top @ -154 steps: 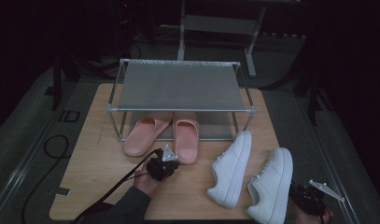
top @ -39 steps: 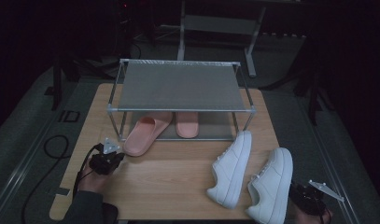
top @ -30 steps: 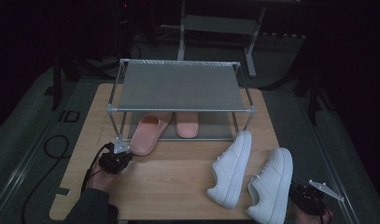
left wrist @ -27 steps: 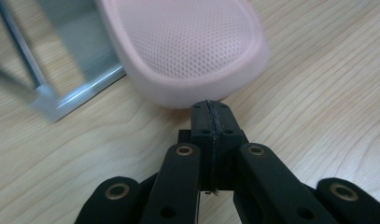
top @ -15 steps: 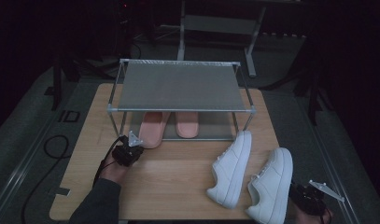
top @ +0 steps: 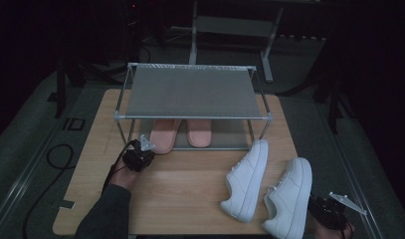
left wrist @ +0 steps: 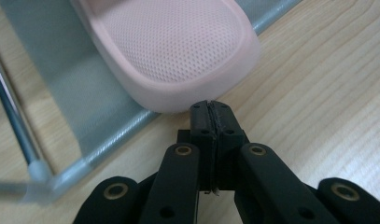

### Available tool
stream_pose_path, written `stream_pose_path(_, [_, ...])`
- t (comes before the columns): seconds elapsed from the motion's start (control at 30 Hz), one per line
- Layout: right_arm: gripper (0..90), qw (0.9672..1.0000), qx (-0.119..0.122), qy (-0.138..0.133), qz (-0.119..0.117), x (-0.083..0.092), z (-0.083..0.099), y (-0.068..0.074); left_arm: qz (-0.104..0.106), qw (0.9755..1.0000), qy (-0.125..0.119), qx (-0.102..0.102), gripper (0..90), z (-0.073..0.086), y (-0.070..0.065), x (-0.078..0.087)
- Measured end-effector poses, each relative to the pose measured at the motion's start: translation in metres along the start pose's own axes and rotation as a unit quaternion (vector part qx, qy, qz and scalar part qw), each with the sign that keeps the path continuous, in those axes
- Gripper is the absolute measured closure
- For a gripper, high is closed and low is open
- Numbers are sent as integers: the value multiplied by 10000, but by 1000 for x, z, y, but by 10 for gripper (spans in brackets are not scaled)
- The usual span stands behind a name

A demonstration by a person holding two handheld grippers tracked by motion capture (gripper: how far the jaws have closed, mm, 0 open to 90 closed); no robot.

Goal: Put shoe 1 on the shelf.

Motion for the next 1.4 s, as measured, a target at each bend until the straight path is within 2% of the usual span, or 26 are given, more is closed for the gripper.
stream_pose_path(0.37, [522, 10000, 3, 1, 1, 0, 0, 0, 78, 9998, -115, -167, 888, -21, -10, -12])
stream_pose_path(0.73, [522, 10000, 1, -2, 6, 0, 0, 0, 187, 9994, -182, -247, 884, -35, -21, -24])
stream_pose_path(1.03, [522, 10000, 9, -6, 3, 0, 0, 0, 308, 9988, -230, -308, 884, -46, -32, -30])
stream_pose_path(1.13, [522, 10000, -26, -12, 3, 1, 0, 0, 303, 9987, -276, -298, 881, -47, -33, -27])
stream_pose_path(1.27, [522, 10000, -41, -15, 6, 1, 0, -1, 211, 9989, -322, -261, 881, -46, -28, -19])
stream_pose_path(1.3, [522, 10000, -23, -17, 3, 1, 0, -1, 91, 9992, -337, -198, 882, -45, -21, -17])
stream_pose_path(1.4, [523, 10000, -11, -13, -2, 1, 0, 1, -29, 9996, -295, -44, 882, -43, -9, -18])
Point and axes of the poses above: each handheld gripper's, and its own axes: x roughly backward along the jaws, z roughly out of its underside, y roughly to its left, the point moved 8 cm from there along -x, roughly forward along the jaws, and after that the axes turned 11 degrees about -z, right-handed, at the moved point
